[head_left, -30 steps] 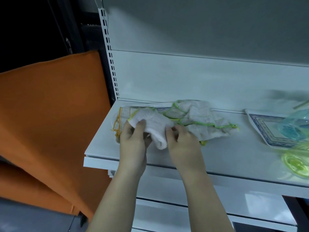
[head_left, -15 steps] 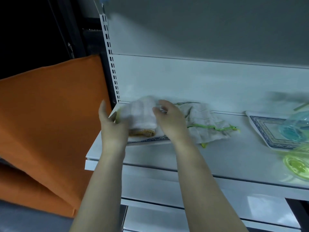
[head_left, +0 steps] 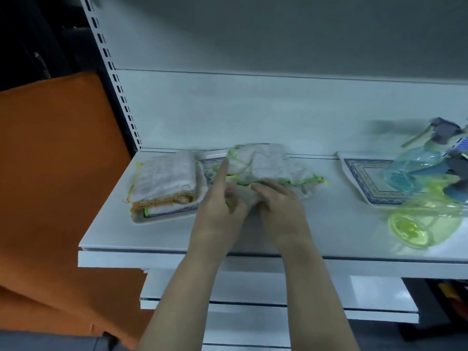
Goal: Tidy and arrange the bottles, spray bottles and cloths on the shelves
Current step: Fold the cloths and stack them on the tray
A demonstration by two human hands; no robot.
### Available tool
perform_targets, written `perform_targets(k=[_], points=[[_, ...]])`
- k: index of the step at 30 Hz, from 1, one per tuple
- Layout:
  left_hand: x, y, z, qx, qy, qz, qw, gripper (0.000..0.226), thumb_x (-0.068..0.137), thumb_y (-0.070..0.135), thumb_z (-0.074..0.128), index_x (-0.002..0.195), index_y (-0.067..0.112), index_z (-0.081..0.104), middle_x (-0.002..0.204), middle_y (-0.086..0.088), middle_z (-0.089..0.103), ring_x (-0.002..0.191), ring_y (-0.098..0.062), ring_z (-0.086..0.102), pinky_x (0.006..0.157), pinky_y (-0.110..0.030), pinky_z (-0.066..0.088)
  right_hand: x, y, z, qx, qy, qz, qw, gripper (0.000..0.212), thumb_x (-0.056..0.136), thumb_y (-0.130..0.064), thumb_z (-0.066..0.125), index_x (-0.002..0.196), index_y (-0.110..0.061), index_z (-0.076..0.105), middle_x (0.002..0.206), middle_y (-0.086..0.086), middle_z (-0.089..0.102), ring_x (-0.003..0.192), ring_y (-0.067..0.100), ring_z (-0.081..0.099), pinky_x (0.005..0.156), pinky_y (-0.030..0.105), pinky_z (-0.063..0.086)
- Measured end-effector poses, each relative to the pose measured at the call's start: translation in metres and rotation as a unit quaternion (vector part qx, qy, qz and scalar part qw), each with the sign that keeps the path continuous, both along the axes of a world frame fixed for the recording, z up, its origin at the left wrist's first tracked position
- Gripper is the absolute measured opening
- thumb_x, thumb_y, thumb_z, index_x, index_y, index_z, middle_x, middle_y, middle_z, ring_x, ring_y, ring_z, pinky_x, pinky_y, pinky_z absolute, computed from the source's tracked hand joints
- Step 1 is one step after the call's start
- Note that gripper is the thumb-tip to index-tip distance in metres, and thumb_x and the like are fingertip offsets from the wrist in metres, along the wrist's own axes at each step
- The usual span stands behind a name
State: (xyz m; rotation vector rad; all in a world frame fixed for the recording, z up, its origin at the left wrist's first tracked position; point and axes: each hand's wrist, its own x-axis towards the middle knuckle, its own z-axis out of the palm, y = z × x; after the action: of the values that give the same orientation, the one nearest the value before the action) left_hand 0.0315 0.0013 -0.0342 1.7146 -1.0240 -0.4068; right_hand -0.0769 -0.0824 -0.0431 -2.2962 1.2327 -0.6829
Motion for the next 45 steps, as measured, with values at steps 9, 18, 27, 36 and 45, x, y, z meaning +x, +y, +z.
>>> perform_targets(k=[9,18,27,36,45], points=[[-0.008,-0.013,-0.016,-0.031,-0.150,0.066,0.986,0.041,0.089,0.016,0.065,0.129,0.022,0.064,0.121,-0.004,0.062,0.108,-0.008,0.055,0.087,-0.005,0.038,-0.019,-0.012,0.021,-0.071,-0.125,-0.017,0.989,0.035,0.092,-0.029,0.041,0.113,-0.023,0.068,0.097,0.006,0.073,0.091,0.030,0.066,0.079,0.042,0.051],[-0.030,-0.013,0.021,-0.070,-0.055,0.006,0.996,0.086,0.076,0.051,0.078,0.147,0.052,0.028,0.147,0.022,0.040,0.137,0.010,0.029,0.110,-0.020,0.032,-0.031,-0.026,0.072,0.012,-0.322,0.031,0.946,0.015,0.103,-0.022,0.046,0.103,-0.025,0.061,0.076,-0.014,0.063,0.068,-0.001,0.056,0.058,0.010,0.038],[-0.035,-0.030,0.062,-0.137,-0.063,0.158,0.976,0.040,0.099,0.015,0.054,0.134,0.036,0.055,0.098,0.012,0.067,0.086,0.003,0.061,0.066,-0.010,0.046,-0.021,-0.062,0.135,-0.007,-0.311,0.104,0.945,0.024,0.098,-0.033,0.055,0.077,-0.021,0.053,0.055,-0.009,0.042,0.052,0.005,0.038,0.050,0.015,0.032],[-0.016,-0.040,0.092,-0.236,0.384,-0.040,0.892,0.044,0.096,0.033,0.056,0.133,0.011,0.060,0.133,-0.014,0.063,0.126,-0.031,0.058,0.112,-0.056,0.037,0.001,-0.080,0.172,0.049,-0.265,0.137,0.953,0.028,0.091,-0.040,0.060,0.072,-0.020,0.060,0.065,-0.009,0.055,0.069,0.010,0.056,0.059,0.029,0.036],[-0.032,-0.036,0.101,-0.221,0.349,0.081,0.907,0.029,0.100,0.030,0.056,0.110,0.008,0.072,0.106,-0.022,0.072,0.089,-0.035,0.067,0.073,-0.044,0.057,0.004,-0.061,0.144,-0.124,-0.023,0.037,0.991,0.020,0.100,-0.031,0.048,0.110,-0.015,0.055,0.108,0.009,0.051,0.095,0.032,0.053,0.069,0.034,0.038]])
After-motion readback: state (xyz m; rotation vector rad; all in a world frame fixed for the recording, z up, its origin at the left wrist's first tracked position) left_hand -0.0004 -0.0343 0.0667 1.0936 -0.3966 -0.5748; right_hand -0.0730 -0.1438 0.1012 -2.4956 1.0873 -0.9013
